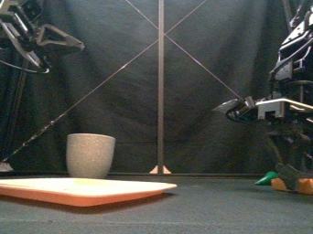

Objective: Pick the pie then place it on the pink plate
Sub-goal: Place pie on the pink plate

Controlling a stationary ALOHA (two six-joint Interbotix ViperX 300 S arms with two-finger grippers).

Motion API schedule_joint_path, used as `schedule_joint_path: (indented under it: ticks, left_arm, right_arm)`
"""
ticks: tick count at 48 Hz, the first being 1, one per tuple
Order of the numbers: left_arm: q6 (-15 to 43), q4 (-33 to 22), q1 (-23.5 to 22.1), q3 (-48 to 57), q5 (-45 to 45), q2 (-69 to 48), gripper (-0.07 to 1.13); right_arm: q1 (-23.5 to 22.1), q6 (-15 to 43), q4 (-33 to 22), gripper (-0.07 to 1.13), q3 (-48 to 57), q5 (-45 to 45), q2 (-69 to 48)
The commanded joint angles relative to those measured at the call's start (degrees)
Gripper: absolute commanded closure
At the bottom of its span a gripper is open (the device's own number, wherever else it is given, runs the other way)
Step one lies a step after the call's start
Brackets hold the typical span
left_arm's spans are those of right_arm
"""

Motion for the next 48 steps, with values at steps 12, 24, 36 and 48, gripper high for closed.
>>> schedule_joint_path:
  ticks: [12,24,36,48]
  left_arm:
    - [0.0,0.0,0.26,-0.88,-0.53,0.09,1.03]
    - [0.0,0.09,0.26,-0.79,-0.53,0.09,1.03]
    - [0.0,0.18,0.44,-0.88,-0.53,-0.09,1.03]
    - [0.0,0.09,0.79,-0.53,-0.53,-0.09,1.03]
  right_arm:
    - [0.35,-1.05,-7.56,0.42,-12.22,-2.37,1.23]
    - [2.11,-0.88,-26.02,0.42,-26.37,-9.93,10.37]
    - [2.29,-0.97,-32.43,0.39,-37.09,-16.7,22.06]
    - [2.2,-0.97,-33.49,0.21,-40.52,-17.23,26.28]
